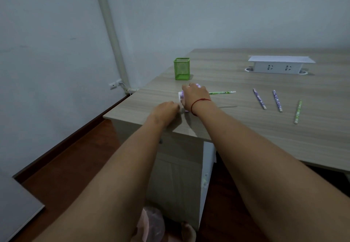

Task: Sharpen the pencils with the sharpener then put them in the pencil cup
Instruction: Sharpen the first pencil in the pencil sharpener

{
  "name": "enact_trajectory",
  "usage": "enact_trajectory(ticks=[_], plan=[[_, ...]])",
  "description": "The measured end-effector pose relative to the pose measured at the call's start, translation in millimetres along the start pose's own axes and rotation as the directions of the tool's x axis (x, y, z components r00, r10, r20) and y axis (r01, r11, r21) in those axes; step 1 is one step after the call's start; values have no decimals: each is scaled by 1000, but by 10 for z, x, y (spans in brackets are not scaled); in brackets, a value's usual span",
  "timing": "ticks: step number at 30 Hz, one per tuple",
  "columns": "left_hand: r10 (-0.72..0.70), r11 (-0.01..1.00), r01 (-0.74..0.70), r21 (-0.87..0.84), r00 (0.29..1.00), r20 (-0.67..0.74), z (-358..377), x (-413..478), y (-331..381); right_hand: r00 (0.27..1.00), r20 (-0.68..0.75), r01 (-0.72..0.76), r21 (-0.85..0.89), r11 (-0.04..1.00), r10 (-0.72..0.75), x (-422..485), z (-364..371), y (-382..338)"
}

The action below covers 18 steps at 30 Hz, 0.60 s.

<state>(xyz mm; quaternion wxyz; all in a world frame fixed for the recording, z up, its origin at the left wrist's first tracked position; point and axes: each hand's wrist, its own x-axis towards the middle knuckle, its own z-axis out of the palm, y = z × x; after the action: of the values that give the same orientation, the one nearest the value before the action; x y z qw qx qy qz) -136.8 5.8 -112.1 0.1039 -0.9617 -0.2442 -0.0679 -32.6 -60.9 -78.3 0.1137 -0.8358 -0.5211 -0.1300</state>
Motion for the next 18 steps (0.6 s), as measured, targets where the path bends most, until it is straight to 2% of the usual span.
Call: enact_trajectory(ticks=[5, 9, 14, 16, 18], plan=[[-18, 1000, 18, 1, 1000, -6, -41, 274, -134, 998, -65, 15, 5, 1000, -14, 8, 66, 27], [-46, 999, 46, -2, 998, -36, -130, 381, -181, 998, -52, 26, 2, 1000, -26, -7, 56, 55], [-116, 987, 111, -113, 992, -45, -98, 302, -85, 999, -52, 7, -23, 1000, -8, -77, 80, 25], [-131, 983, 122, -135, 989, -63, -81, 283, -85, 998, -58, 36, 60, 998, -33, -125, 65, 54], [-146, 980, 134, -146, 986, -76, -78, 265, -89, 998, -48, 49, 276, 960, -37, -144, -52, 134]])
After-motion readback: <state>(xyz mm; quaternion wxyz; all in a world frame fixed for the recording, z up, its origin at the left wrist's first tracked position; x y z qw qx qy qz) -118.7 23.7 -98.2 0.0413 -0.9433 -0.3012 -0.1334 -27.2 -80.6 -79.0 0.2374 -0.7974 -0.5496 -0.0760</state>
